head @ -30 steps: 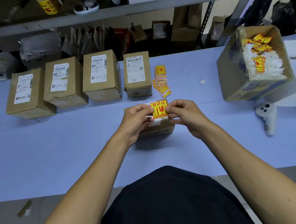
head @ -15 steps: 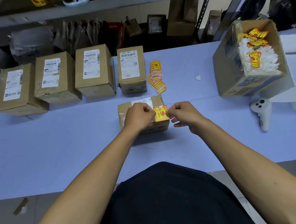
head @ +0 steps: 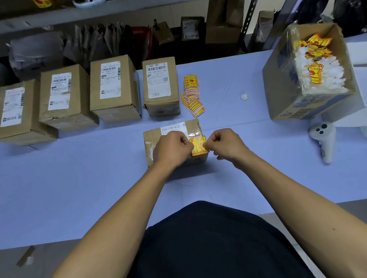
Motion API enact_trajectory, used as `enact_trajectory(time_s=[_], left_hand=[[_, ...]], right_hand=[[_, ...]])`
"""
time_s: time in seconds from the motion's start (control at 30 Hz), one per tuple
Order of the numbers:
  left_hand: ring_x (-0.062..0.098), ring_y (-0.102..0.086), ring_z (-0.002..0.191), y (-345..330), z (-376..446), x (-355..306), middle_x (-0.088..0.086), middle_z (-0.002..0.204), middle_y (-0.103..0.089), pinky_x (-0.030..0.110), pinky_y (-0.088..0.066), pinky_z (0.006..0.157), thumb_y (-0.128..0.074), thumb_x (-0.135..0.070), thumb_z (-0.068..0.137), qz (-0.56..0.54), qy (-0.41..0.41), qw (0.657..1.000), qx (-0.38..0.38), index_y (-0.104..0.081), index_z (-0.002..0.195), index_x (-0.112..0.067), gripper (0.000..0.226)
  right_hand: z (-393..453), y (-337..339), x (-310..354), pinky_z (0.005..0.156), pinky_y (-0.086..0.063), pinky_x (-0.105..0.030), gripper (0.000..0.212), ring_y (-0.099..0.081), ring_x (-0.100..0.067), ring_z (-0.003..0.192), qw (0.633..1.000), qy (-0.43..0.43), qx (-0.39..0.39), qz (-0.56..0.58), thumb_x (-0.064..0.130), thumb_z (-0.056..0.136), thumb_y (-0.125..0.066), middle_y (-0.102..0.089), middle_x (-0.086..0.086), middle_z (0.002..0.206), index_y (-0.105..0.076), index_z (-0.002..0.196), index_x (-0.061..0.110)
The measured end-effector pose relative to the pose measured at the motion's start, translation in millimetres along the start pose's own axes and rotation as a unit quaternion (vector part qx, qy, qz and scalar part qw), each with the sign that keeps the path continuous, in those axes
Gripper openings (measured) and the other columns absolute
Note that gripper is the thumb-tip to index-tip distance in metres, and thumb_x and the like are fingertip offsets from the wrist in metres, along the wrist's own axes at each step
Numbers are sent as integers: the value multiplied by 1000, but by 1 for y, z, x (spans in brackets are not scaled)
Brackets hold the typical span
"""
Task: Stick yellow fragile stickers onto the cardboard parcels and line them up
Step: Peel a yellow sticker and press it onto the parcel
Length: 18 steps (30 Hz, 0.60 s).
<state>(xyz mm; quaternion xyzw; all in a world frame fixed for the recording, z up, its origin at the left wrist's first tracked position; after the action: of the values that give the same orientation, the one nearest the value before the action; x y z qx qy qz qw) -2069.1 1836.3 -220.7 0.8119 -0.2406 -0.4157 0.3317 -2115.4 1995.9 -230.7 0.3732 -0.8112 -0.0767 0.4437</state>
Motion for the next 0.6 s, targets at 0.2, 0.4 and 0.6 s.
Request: enact_trajectory(time_s=[0.2,0.4,0.6], left_hand=[[25,-64,78,0,0,-1,-1,73,-69,26,-44,55,-60,-23,74,37,-8,999,8,-64,66,-20,10],[23,-63,78,2,0,-6,-2,76,-68,26,-41,56,-62,-26,74,88,-18,996,12,-64,68,-19,9],[25,-62,92,11,-2,-2,1,91,-69,29,-40,61,-65,-38,78,140,-30,989,-29,-65,80,-19,19]], right_hand=[[0,0,-2,77,-59,-49,17,-68,-29,82,999,16,-8,-33,24,88,-70,-69,-9,81,-70,83,8],[2,-1,-3,80,-58,-49,17,-66,-24,84,998,27,-5,-55,26,89,-69,-68,-5,82,-69,84,10],[5,-1,-6,80,-54,-38,27,-63,-22,97,991,28,-8,-127,46,90,-63,-68,0,102,-64,99,21]])
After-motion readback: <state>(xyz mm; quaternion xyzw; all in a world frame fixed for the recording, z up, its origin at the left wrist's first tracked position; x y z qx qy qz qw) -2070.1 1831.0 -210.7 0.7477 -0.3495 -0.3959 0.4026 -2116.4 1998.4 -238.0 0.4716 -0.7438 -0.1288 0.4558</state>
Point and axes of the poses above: each hand's wrist, its own z-axis towards the middle knuckle, its own y-axis out of the back of the hand, x = y × z, the point moved 3 cm from there along z, towards the middle knuckle
